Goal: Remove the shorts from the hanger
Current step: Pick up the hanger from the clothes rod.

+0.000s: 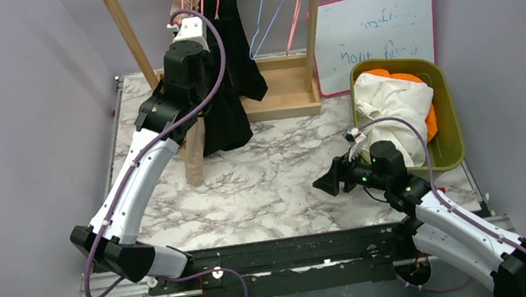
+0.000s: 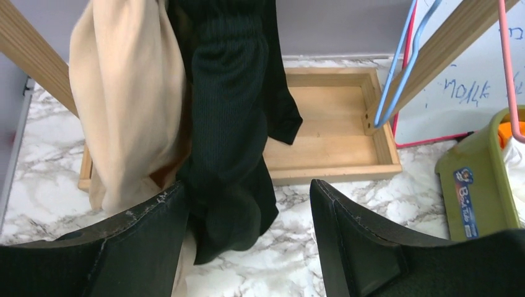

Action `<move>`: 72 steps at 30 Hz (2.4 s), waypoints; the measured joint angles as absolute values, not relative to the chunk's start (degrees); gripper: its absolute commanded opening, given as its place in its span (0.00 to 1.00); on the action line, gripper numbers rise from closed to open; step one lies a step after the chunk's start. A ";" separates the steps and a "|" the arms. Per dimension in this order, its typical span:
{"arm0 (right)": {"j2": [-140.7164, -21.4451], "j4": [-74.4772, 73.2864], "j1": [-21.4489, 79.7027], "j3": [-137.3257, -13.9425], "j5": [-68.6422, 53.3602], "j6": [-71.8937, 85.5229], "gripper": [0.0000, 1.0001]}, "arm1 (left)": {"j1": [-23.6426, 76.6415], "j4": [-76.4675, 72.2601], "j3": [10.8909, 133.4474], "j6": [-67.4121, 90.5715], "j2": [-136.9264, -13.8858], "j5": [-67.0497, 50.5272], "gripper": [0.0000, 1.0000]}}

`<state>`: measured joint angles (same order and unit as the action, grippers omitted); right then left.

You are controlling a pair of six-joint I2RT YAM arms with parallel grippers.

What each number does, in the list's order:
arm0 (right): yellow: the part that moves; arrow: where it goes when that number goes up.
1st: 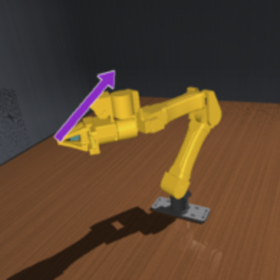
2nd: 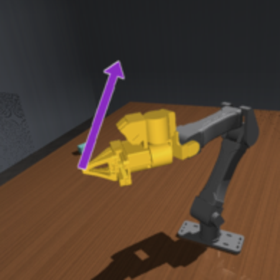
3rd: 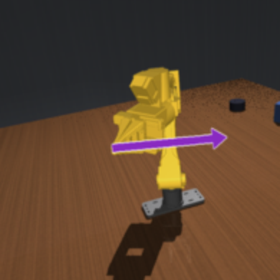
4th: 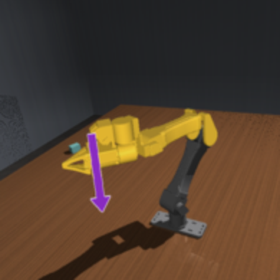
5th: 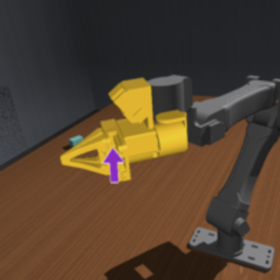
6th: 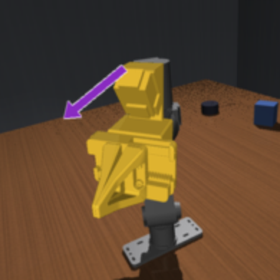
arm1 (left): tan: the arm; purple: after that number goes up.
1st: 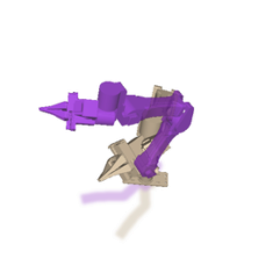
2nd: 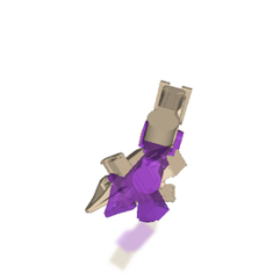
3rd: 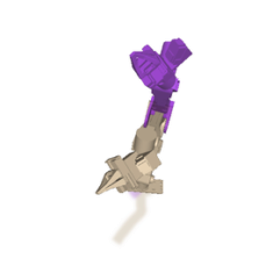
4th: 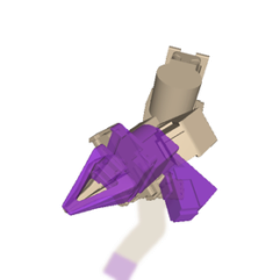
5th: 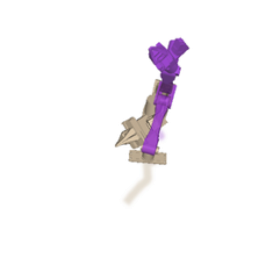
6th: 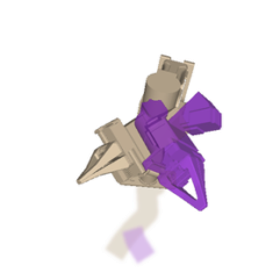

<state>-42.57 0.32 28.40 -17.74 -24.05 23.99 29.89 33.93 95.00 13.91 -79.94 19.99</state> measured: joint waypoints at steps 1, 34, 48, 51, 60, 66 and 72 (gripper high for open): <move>-42.57 0.19 28.40 -17.74 -23.97 24.03 0.69 | 29.61 34.00 96.07 13.41 -80.88 19.99 0.69; -43.18 -2.68 28.40 -18.70 -23.14 25.78 0.69 | 24.49 41.34 114.80 2.33 -95.48 11.86 0.22; -44.12 -2.90 28.40 -18.70 -22.72 26.13 0.70 | 23.83 39.57 113.34 1.15 -95.77 10.87 0.00; -44.27 -3.09 28.40 -18.70 -22.72 26.13 0.70 | 23.81 33.76 107.83 1.23 -93.45 9.91 0.00; -44.25 -3.14 28.40 -18.70 -22.72 26.15 0.70 | 23.83 20.49 96.79 2.72 -87.74 8.10 0.00; -44.82 -3.11 28.40 -18.70 -22.72 26.15 0.70 | 23.83 16.36 93.78 2.76 -85.43 7.99 0.00; -45.47 -3.14 28.40 -18.70 -22.72 26.15 0.70 | 23.83 14.50 93.71 2.76 -84.82 7.64 0.00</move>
<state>-45.47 -3.14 28.40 -18.70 -22.72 26.15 23.83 14.50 93.71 2.76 -84.82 7.64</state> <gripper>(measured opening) 0.702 0.067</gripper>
